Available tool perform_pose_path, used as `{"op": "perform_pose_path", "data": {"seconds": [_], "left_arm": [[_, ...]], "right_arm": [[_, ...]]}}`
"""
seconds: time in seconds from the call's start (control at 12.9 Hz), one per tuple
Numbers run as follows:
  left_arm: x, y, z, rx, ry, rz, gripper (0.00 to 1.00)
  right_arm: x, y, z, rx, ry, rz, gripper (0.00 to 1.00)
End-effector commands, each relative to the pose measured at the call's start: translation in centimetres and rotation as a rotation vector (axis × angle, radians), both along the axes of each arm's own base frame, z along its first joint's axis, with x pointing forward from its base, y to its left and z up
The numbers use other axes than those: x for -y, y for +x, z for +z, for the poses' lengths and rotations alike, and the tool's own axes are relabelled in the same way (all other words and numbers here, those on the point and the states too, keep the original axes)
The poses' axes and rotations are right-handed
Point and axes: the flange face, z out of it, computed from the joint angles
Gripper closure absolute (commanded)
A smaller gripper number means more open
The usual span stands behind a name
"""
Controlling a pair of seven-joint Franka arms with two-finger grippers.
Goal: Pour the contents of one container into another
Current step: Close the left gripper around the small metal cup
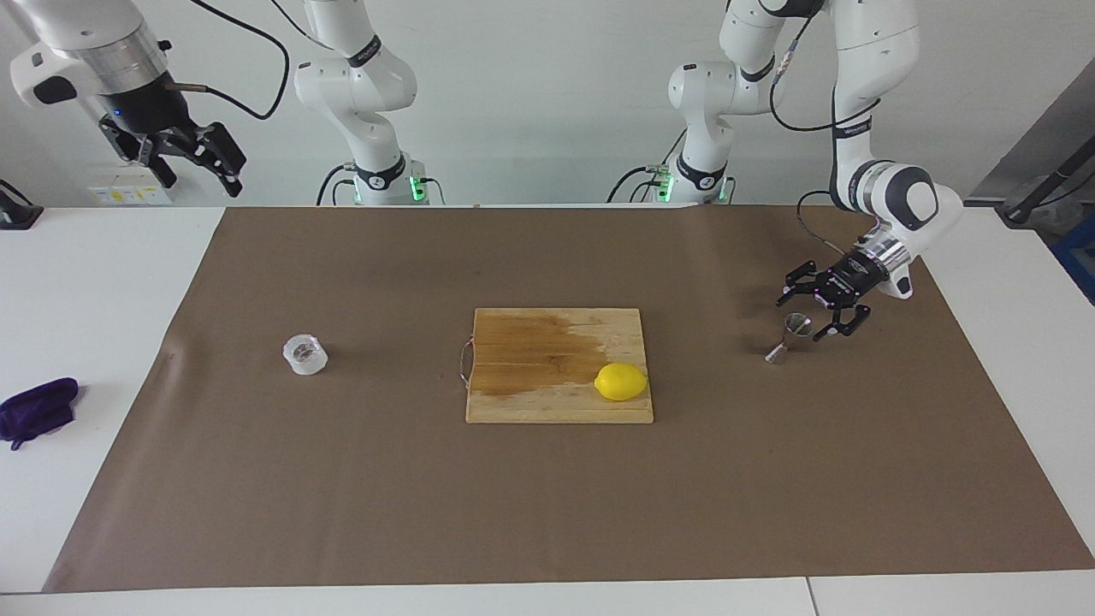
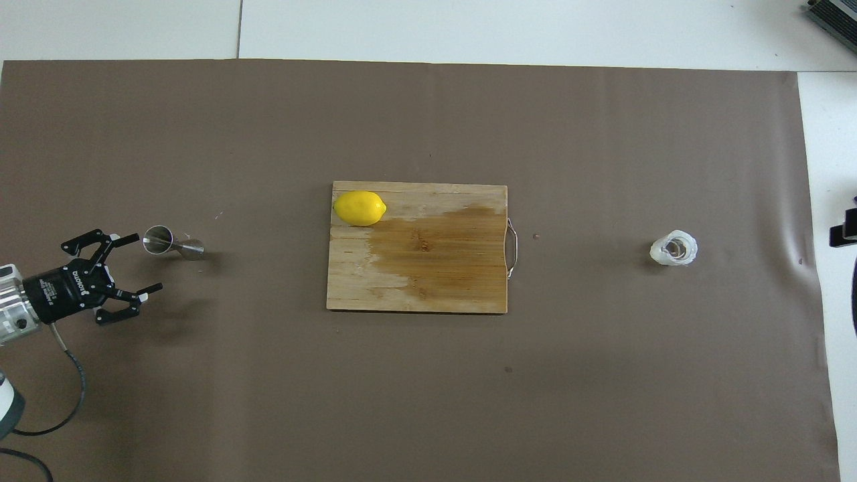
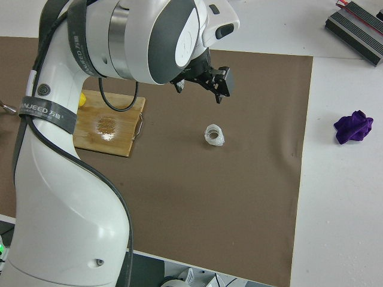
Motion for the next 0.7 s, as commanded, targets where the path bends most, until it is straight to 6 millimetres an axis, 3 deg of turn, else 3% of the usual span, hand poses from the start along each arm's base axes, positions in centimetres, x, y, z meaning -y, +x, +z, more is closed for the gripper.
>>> {"op": "perform_pose_path", "data": {"seconds": [0.0, 0.23, 0.62], "left_arm": [[1.3, 0.2, -0.1, -0.005, -0.015, 0.024, 0.00], [2.7, 0.7, 0.1, 0.003, -0.029, 0.016, 0.00], [2.8, 0.9, 0.3, 0.013, -0.038, 0.025, 0.00]], "right_arm": [[0.0, -0.7, 0.1, -0.002, 0.023, 0.019, 0.00], [0.0, -0.7, 0.1, -0.002, 0.023, 0.019, 0.00], [0.0, -0.9, 0.4, 0.004, 0.023, 0.019, 0.00]]}}
